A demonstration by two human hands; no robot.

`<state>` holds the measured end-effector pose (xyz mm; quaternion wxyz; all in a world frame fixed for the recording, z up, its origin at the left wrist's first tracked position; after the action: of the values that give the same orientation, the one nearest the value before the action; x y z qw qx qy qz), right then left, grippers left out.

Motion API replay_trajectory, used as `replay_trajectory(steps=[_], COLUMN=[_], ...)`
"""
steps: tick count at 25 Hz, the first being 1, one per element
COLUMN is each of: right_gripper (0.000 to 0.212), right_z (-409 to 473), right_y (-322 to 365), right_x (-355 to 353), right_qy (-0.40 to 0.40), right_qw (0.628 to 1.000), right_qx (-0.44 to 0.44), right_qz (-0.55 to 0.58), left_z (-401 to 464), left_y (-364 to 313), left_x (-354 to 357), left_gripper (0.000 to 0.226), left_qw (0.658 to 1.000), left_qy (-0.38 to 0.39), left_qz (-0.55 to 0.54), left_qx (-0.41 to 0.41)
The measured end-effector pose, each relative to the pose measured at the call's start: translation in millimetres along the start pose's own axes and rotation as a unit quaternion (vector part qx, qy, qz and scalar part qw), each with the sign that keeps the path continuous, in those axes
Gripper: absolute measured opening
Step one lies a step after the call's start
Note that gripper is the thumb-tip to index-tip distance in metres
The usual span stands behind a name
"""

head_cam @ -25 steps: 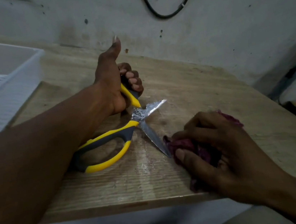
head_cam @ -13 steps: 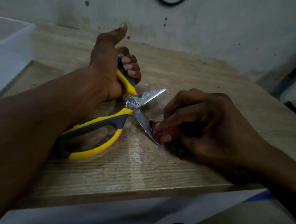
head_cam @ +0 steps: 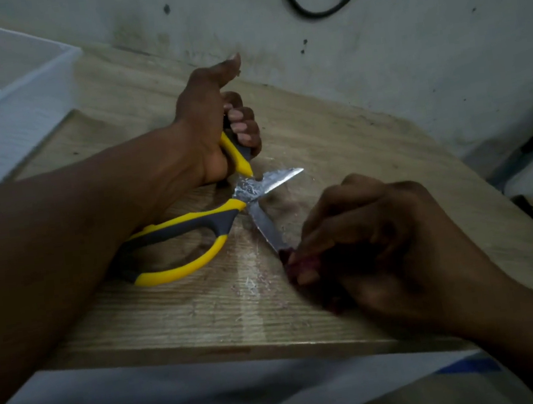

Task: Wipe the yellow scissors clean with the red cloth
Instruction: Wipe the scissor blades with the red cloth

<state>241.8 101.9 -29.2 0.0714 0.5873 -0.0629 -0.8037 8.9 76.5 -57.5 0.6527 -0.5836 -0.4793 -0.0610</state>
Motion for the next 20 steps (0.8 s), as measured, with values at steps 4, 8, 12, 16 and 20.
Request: replay_trajectory(steps=[4,8,12,16,20], right_gripper=[0.014,0.011,0.019,0.014,0.012], right_z=[24.3,23.2,24.7,49.9,23.3], right_y=[-5.8,-8.0,-7.0,-9.8,-8.9], right_x=[12.2,6.6,1.7,13.7,0.2], right_qy=[-0.056,-0.019,0.022,-0.053,0.038], right_qw=[0.997,0.999,0.999,0.996,0.998], right_qx=[0.023,0.004,-0.015,0.017,-0.01], right_qz=[0.045,0.043,0.037,0.066,0.055], left_z=[1.3,0.3,1.3,0.3,0.5], left_y=[0.1,0.4,0.7,-0.9,1.0], left_x=[0.2,-1.0,-0.9,-2.5,-1.5], left_gripper=[0.061,0.061,0.062,0.065,0.063], left_qw=[1.0,1.0,1.0,1.0,1.0], left_qy=[0.007,0.005,0.001,0.016,0.005], left_qz=[-0.003,-0.001,-0.004,-0.01,0.005], left_qx=[-0.004,-0.002,0.002,-0.004,-0.002])
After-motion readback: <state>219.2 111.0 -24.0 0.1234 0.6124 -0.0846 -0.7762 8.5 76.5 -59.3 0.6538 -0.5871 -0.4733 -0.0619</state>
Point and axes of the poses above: each hand's wrist, its own z-axis towards the middle knuckle, its own x-axis out of the palm, y = z × x, the point moved 2 cm from there along z, towards the middle knuckle, and after that the axes turned 2 degrees about -y, right-handed, at the moved point
